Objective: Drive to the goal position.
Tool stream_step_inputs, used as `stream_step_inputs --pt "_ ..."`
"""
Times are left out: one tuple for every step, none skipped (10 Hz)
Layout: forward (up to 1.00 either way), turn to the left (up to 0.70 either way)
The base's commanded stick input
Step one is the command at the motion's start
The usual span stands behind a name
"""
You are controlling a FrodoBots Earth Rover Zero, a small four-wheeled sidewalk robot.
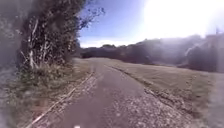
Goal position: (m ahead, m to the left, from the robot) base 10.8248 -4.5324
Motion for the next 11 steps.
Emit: stream_step_inputs --pt "0.6 0.0" --pt "0.6 0.0" --pt "0.6 0.0" --pt "0.6 0.0" --pt "0.6 0.0" --pt "0.6 0.0" --pt "0.6 0.0" --pt "0.6 0.0" --pt "0.6 0.0" --pt "0.6 0.0" --pt "0.6 0.0"
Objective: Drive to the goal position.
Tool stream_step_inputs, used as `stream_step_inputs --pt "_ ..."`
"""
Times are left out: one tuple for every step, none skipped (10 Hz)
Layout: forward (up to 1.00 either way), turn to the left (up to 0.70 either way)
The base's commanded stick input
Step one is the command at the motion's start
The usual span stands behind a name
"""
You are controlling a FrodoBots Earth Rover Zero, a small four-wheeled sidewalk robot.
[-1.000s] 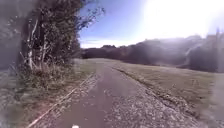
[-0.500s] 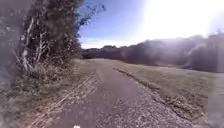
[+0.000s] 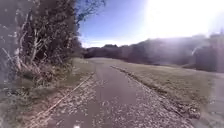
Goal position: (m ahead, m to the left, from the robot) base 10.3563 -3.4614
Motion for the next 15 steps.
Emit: stream_step_inputs --pt "0.6 0.0" --pt "0.6 0.0" --pt "0.6 0.0" --pt "0.6 0.0" --pt "0.6 0.0" --pt "0.6 0.0" --pt "0.6 0.0" --pt "0.6 0.0" --pt "0.6 0.0" --pt "0.6 0.0" --pt "0.6 0.0" --pt "0.6 0.0" --pt "0.6 0.0" --pt "0.6 0.0" --pt "0.6 0.0"
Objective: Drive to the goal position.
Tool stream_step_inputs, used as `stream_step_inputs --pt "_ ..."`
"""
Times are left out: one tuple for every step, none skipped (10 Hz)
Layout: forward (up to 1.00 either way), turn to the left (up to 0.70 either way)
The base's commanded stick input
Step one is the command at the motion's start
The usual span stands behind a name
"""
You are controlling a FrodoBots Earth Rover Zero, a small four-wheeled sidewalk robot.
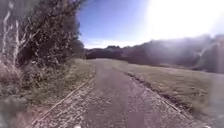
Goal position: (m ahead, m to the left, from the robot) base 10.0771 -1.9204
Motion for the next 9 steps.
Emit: stream_step_inputs --pt "0.6 0.0" --pt "0.6 0.0" --pt "0.6 0.0" --pt "0.6 0.0" --pt "0.6 0.0" --pt "0.6 0.0" --pt "0.6 0.0" --pt "0.6 0.0" --pt "0.6 0.0"
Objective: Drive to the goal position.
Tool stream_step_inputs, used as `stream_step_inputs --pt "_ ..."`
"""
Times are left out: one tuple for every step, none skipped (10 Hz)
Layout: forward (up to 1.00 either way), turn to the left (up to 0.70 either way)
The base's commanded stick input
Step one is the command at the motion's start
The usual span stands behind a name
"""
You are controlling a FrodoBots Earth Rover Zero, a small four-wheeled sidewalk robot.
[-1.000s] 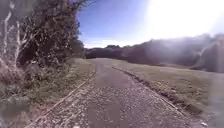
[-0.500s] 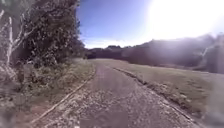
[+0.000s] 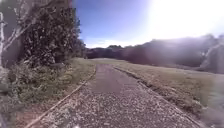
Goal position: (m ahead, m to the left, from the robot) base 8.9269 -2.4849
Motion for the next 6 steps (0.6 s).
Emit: stream_step_inputs --pt "0.6 0.0" --pt "0.6 0.0" --pt "0.6 0.0" --pt "0.6 0.0" --pt "0.6 0.0" --pt "0.6 0.0"
